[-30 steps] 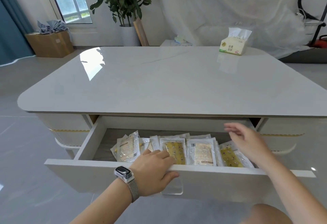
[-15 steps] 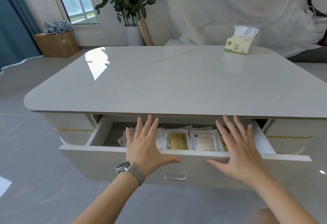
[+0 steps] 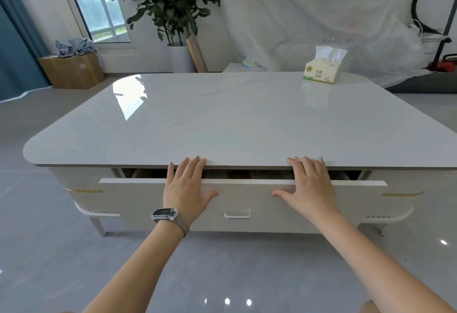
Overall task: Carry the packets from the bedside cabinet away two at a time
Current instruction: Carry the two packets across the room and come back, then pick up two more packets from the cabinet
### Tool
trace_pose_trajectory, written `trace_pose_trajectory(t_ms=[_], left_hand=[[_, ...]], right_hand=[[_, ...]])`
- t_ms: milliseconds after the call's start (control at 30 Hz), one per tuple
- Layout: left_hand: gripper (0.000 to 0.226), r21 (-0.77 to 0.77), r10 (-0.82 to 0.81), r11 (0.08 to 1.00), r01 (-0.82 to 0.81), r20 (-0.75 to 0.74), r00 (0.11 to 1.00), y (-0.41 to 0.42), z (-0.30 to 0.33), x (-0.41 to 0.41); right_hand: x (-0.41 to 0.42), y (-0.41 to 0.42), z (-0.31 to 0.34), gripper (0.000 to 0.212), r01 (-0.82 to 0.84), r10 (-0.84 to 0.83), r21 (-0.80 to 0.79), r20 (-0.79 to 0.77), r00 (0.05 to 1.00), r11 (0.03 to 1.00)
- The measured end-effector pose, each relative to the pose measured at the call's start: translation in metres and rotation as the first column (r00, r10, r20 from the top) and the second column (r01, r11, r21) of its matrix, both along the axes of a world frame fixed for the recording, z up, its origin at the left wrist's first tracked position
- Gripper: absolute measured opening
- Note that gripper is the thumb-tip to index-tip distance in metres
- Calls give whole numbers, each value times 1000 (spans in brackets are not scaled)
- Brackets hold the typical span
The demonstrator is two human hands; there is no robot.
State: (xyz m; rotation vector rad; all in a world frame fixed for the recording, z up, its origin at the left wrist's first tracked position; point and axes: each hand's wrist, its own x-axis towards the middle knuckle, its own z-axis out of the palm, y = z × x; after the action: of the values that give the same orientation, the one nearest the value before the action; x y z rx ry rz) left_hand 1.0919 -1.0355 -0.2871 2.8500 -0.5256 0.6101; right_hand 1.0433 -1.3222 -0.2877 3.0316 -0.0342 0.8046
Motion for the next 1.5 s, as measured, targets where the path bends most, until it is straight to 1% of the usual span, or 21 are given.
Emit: trace_pose_trajectory(t_ms=[100, 200, 300, 400, 500, 700, 833, 900, 967, 1033, 1067, 1100, 1133, 1167, 1200, 1233, 1267, 1300, 1333, 1400, 1500], left_hand=[[69, -62, 15, 998, -8, 118, 993, -6, -9, 11], [61, -86, 41, 996, -22, 220, 975, -9, -17, 20], [58, -100, 65, 994, -35, 308, 949, -10, -23, 27], [58, -135, 89, 990, -40, 380, 921, -13, -26, 32], [59, -163, 119, 985, -55, 413, 903, -13, -27, 37], [54, -153, 117, 987, -55, 433, 894, -8, -31, 42], [43, -148, 108, 988, -46, 445, 889, -9, -34, 44], [40, -166, 116, 985, -49, 420, 900, -10, -32, 41], [34, -165, 92, 986, -37, 342, 935, -8, -24, 37], [36, -129, 31, 992, -5, 200, 979, 0, -13, 33], [41, -99, -8, 995, 19, 114, 993, 4, -5, 31], [47, -67, -52, 996, 53, 20, 998, 8, 1, 29], [53, -28, -96, 995, 93, -107, 990, 11, 14, 28], [60, 36, -121, 991, 132, -229, 966, 13, 28, 28], [68, 126, -124, 976, 176, -343, 931, 14, 46, 32], [71, 211, -97, 954, 213, -456, 885, 15, 66, 36], [70, 262, -61, 936, 233, -532, 844, 14, 91, 38], [68, 281, -57, 928, 244, -540, 840, 13, 119, 40], [68, 269, -67, 931, 245, -535, 842, 10, 148, 44], [66, 240, -92, 938, 249, -522, 848, 6, 211, 54], [65, 280, -101, 920, 275, -508, 856, 1, 317, 68]], right_hand=[[7, 5, -3, 78, 57, -54, -28, 91, 994, 998], [13, 10, -7, 68, 131, -126, -18, 170, 977, 991], [18, 15, -12, 65, 184, -183, 15, 222, 958, 983], [22, 13, -13, 63, 197, -199, 35, 249, 948, 980], [25, 9, -15, 60, 165, -171, 47, 290, 941, 985], [29, 4, -24, 61, 109, -141, 103, 382, 913, 989], [29, 6, -24, 65, 95, -147, 158, 364, 920, 983], [26, 10, -19, 66, 117, -173, 198, 298, 939, 973], [19, 14, -7, 67, 136, -177, 214, 183, 967, 967], [11, 16, 9, 76, 144, -146, 186, -2, 989, 972], [8, 19, 14, 83, 167, -146, 160, -136, 980, 973], [5, 22, 24, 93, 194, -145, 135, -310, 940, 972], [3, 26, 37, 103, 224, -146, 111, -475, 868, 968], [4, 28, 54, 108, 220, -136, 71, -591, 795, 973], [6, 28, 78, 104, 178, -112, 30, -672, 732, 984], [11, 27, 103, 93, 171, -97, 28, -730, 676, 985], [16, 26, 131, 79, 157, -72, 29, -799, 596, 987], [21, 24, 159, 67, 156, -40, 52, -844, 535, 986], [28, 24, 187, 59, 168, -21, 75, -860, 510, 983], [40, 23, 246, 54, 181, -6, 112, -836, 549, 977], [53, 25, 340, 51, 178, 1, 128, -814, 581, 976]])
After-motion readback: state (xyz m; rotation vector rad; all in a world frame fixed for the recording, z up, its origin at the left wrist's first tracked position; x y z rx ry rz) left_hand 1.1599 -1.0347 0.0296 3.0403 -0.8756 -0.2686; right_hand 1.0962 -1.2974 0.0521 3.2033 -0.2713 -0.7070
